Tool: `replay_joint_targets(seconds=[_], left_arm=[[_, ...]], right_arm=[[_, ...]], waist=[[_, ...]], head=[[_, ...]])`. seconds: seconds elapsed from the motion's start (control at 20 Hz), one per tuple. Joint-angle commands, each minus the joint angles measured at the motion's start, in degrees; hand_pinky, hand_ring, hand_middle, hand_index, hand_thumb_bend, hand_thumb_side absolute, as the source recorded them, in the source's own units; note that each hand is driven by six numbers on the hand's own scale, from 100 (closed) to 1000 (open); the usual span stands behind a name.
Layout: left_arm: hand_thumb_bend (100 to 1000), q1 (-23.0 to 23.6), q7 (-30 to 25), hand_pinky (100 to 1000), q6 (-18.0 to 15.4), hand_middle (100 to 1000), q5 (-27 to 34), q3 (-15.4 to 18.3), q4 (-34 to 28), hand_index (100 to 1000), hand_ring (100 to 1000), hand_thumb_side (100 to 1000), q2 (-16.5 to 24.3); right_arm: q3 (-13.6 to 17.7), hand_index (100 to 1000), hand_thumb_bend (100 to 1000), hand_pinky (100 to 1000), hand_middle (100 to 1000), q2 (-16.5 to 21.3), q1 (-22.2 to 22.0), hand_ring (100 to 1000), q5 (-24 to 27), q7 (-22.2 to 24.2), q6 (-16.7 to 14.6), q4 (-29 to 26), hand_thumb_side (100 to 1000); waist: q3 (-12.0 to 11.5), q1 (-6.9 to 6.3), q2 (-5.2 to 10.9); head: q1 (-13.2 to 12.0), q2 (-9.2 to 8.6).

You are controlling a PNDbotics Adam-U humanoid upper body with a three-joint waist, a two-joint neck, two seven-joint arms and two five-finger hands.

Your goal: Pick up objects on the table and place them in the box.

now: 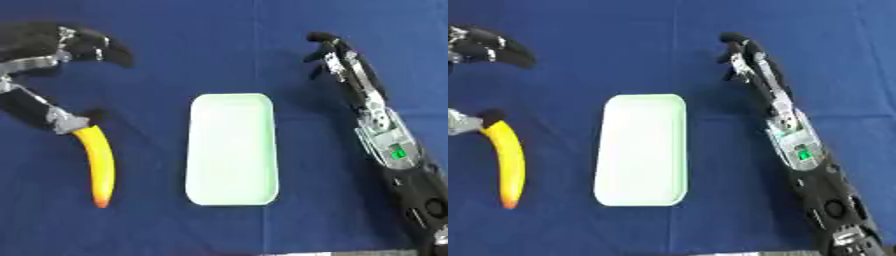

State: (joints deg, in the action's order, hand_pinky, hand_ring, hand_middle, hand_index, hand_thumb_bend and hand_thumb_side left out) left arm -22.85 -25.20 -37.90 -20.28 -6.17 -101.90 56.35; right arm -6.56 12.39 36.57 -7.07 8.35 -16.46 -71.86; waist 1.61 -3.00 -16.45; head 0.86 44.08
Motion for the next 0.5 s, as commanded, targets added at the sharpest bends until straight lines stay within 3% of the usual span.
replay_joint_targets(seconds=[0.05, 0.3, 0.5], left_arm=[[137, 2.08, -2.92, 835, -12.13, 847, -3.95, 1.98, -0.69, 903, 839, 416, 3.19], [100, 7.91, 7.25, 806, -13.60, 825, -10.05, 3.42, -0.96, 891, 817, 386, 2.76], [100, 8.49, 11.83, 780, -14.04, 805, -12.68, 2.81, -1.13, 884, 795, 361, 0.78]], right_arm=[[0.51, 886, 100, 465, 830, 1.07, 0.41, 670, -0.15, -0.15, -0.15, -0.65, 852], [0.75, 887, 100, 465, 831, 1.35, 0.42, 670, -0.05, -0.40, -0.12, -0.73, 851], [0.70, 887, 100, 465, 831, 1.18, 0.54, 670, -0.02, -0.32, -0.12, -0.87, 853]], waist=[[-0.12, 0.01, 0.96], [-0.75, 0.08, 0.63], [-0.83, 0.26, 0.37]], head=[[0.60, -0.44], [0.79, -0.52], [0.74, -0.74]])
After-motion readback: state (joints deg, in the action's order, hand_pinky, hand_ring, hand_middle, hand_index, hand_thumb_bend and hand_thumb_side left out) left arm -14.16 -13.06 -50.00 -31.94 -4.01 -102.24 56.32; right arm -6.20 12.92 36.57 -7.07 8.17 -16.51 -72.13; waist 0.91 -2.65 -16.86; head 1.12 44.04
